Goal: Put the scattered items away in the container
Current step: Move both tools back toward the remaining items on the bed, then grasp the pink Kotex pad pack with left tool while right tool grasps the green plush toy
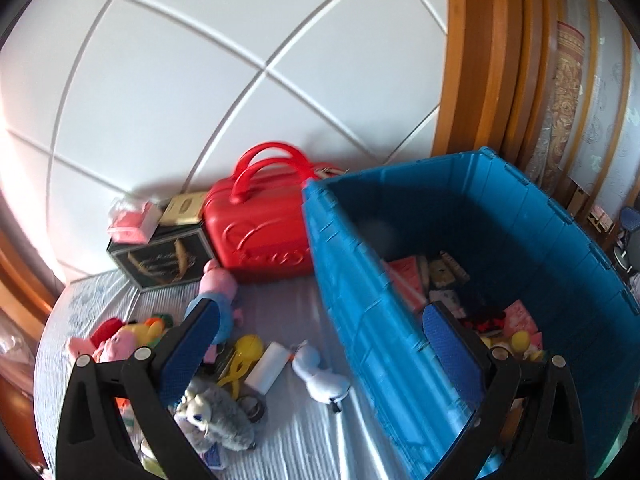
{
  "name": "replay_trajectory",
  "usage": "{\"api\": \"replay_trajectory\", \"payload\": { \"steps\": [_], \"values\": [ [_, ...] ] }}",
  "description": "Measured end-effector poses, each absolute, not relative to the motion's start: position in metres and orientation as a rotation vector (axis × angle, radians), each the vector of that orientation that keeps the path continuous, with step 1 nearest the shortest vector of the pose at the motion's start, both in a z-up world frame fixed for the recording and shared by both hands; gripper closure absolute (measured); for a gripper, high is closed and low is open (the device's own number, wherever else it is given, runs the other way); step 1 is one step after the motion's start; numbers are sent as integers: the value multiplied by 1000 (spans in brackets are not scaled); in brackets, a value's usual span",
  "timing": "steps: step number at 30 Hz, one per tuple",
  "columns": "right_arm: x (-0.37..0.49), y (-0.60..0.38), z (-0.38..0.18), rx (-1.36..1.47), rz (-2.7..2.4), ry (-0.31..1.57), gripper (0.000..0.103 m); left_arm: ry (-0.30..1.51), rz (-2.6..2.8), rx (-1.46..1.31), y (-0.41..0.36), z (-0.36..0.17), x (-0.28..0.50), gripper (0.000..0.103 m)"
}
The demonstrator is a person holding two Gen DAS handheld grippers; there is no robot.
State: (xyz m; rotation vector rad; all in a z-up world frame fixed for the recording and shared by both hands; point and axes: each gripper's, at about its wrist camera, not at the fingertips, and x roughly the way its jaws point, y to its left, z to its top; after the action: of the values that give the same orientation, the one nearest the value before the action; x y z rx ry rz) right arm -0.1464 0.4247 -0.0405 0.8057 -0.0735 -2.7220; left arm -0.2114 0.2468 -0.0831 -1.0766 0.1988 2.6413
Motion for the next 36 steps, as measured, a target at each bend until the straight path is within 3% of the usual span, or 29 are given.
{"api": "replay_trajectory", "payload": {
  "steps": [19, 36],
  "values": [
    [-66, 200, -59, 784, -2614, 10, 0, 71, 2732, -1189, -18, -113, -174, 0],
    [-35, 36, -128, 884, -2526, 81, 1, -21, 2751, -1334, -198, -180, -170, 0]
  ]
}}
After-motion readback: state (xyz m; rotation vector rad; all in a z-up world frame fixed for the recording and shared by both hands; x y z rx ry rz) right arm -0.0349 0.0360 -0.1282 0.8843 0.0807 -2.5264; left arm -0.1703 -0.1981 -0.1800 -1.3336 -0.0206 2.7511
